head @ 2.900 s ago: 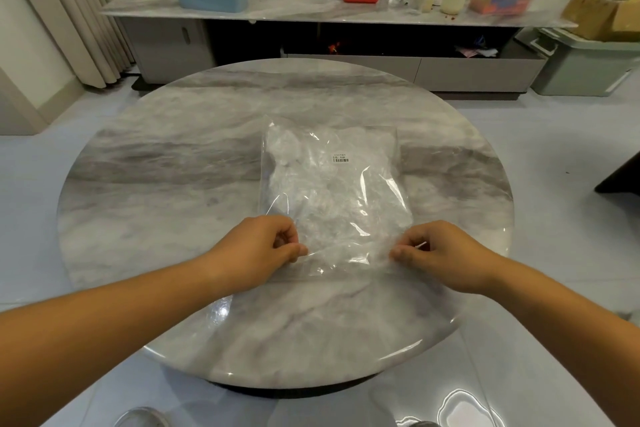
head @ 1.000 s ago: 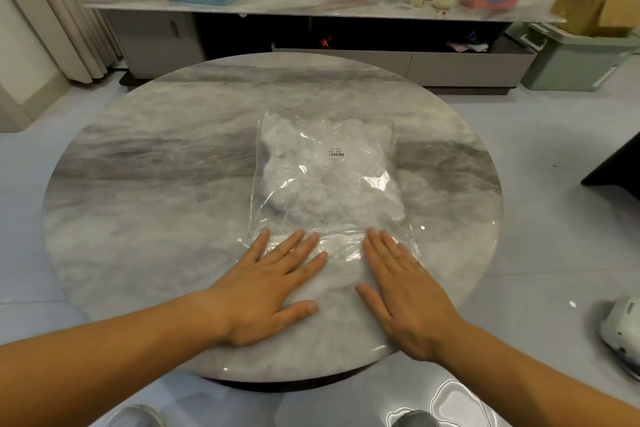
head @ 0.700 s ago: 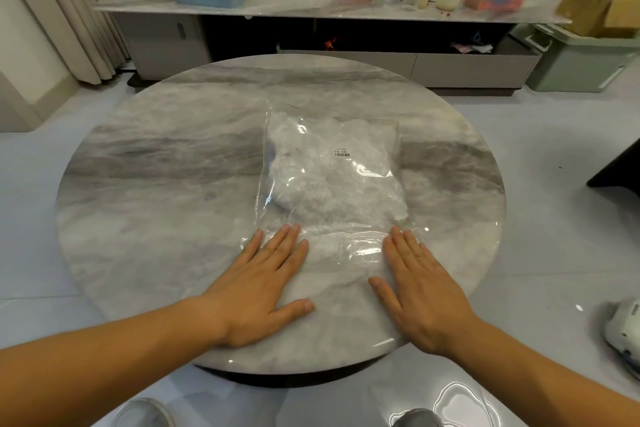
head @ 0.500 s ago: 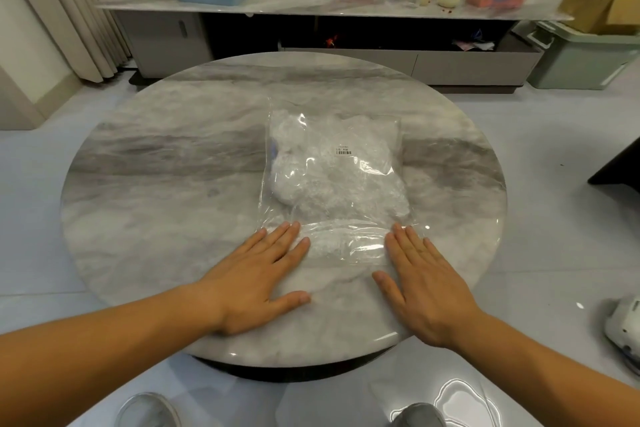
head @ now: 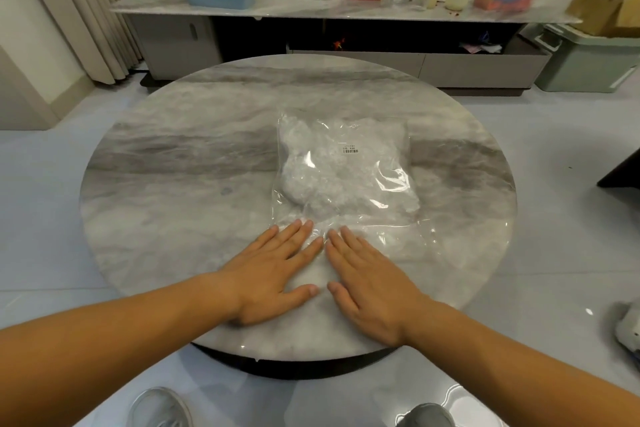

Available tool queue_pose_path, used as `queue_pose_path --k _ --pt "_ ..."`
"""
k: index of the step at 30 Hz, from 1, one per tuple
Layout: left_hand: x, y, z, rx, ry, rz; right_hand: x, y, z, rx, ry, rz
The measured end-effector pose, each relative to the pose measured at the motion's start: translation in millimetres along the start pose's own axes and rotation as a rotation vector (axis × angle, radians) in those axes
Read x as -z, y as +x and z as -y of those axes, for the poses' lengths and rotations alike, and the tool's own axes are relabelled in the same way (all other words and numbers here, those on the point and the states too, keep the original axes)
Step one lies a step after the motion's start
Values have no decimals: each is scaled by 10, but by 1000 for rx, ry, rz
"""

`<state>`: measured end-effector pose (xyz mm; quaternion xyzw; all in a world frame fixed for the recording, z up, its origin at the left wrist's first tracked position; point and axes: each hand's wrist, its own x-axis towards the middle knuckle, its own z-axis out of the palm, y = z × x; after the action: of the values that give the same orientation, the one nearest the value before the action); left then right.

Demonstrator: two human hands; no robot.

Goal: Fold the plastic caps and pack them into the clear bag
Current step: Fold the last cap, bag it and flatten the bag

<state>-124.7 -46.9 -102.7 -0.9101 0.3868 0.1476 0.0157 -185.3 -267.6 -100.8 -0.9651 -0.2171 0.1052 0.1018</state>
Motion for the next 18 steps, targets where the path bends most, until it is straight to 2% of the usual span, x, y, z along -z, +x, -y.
queue_pose_path --k 5,13,18 --pt "-3 15 20 -4 8 6 26 -129 -326 -31 -18 -4" --pt "-1 6 17 8 -3 28 -29 -540 -732 -312 25 -85" --pt "-25 16 -2 28 -39 0 -17 -543 -733 -321 27 -73"
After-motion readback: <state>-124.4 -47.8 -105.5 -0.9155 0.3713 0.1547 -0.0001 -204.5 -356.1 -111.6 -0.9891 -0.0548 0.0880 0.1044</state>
